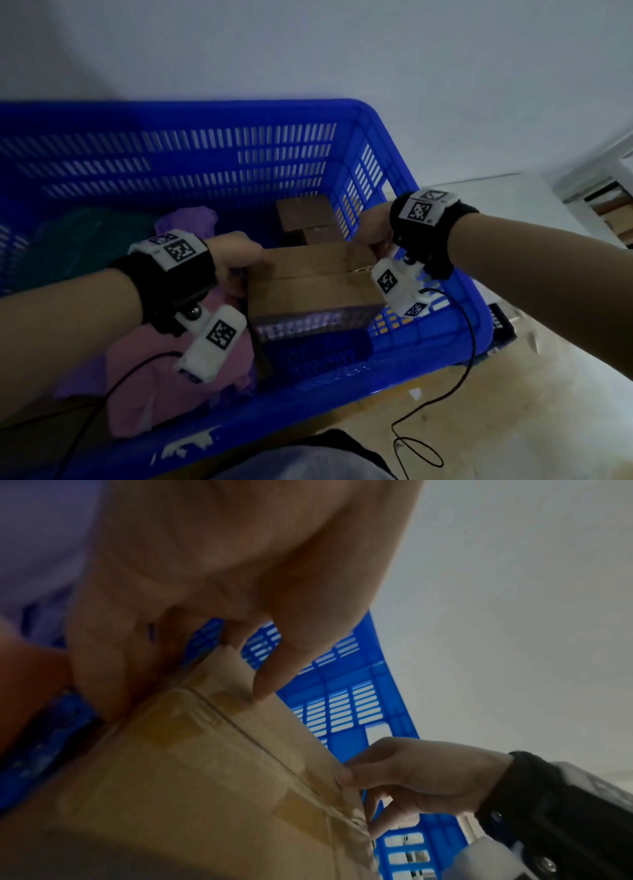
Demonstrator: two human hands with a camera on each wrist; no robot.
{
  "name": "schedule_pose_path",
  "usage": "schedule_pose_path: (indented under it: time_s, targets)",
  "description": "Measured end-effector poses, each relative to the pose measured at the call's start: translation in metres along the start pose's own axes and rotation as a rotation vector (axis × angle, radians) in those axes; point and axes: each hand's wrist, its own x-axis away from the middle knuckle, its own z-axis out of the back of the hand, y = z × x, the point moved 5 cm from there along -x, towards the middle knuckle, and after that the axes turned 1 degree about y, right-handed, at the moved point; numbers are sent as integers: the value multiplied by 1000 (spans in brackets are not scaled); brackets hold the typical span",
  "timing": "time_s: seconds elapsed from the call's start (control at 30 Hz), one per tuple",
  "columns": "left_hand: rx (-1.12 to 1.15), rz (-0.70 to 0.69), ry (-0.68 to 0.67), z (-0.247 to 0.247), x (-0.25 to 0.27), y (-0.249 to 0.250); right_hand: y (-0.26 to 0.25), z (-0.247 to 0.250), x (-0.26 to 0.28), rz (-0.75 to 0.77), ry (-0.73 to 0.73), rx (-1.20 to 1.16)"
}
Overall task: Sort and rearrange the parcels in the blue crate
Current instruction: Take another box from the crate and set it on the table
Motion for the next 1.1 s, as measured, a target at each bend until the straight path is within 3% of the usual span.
schedule_pose_path:
  time_s: [0.2,0.37,0.6,0.93,1.1]
  targets:
    - [7,-175,149,39,46,30,-19,43,35,128,118,-141]
    - [163,-319,302,76,88,61,-39,80,57,298,304,-290]
    - [140,-579,461,100,137,94,-57,102,87,456,487,-419]
    - [117,-812,423,95,175,104,-67,117,113,715,627,-460]
    - [91,-794,430,107,195,121,-72,107,124,713,728,-192]
